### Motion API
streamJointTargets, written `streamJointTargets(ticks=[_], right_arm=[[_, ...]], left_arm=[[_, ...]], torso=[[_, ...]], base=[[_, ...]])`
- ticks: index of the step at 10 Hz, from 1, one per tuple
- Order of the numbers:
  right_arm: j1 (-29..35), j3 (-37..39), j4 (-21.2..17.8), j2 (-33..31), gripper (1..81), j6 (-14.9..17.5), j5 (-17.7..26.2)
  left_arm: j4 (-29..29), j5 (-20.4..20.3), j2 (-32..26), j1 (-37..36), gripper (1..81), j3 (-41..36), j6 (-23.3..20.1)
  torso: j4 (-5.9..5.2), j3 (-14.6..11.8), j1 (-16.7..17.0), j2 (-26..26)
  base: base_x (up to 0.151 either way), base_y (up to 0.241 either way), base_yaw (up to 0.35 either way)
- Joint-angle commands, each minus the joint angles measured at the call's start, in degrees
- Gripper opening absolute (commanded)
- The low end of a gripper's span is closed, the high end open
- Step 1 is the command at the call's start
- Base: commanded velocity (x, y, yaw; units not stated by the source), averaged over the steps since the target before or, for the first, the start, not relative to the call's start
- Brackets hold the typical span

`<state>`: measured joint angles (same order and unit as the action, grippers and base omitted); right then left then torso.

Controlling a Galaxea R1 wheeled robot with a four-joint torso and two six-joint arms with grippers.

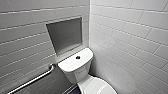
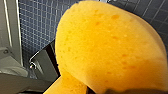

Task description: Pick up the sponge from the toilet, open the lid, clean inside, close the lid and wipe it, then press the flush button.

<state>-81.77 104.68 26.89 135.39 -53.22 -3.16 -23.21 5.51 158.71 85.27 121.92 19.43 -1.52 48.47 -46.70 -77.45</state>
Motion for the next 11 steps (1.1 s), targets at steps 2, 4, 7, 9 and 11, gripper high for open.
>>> streamJointTargets(ticks=[2, 4, 7, 9, 11], right_arm=[[-1.94, -0.45, 4.39, -0.98, 1.0, 0.23, 2.54], [-3.62, 1.39, 5.01, 0.26, 1.0, 0.14, 2.20], [-6.52, 7.19, 5.01, 4.83, 1.0, 0.14, -2.03], [-7.92, 13.13, 5.10, 10.34, 1.0, 0.23, -2.03], [-8.54, 18.35, 5.10, 14.23, 1.0, 0.23, -2.03]], left_arm=[[0.45, 3.89, -0.58, 0.29, 81.1, -1.07, -0.01], [0.45, 3.89, -0.67, 0.38, 81.1, -0.81, -0.01], [0.45, 3.89, -0.67, 0.38, 81.1, -0.28, -0.01], [0.54, 3.89, 0.20, 0.56, 81.1, 1.90, -0.01], [0.54, 3.89, 1.97, 0.91, 81.1, 5.52, -0.01]], torso=[[0.00, -0.40, 3.85, 6.03], [0.00, -0.79, 5.70, 8.88], [0.00, -2.73, 9.81, 15.22], [0.00, -4.56, 12.37, 19.30], [0.00, -6.79, 15.08, 23.57]], base=[[0.000, 0.000, 0.000], [0.000, 0.000, 0.000], [0.000, 0.000, 0.000], [0.000, 0.000, 0.000], [0.000, 0.000, 0.000]])
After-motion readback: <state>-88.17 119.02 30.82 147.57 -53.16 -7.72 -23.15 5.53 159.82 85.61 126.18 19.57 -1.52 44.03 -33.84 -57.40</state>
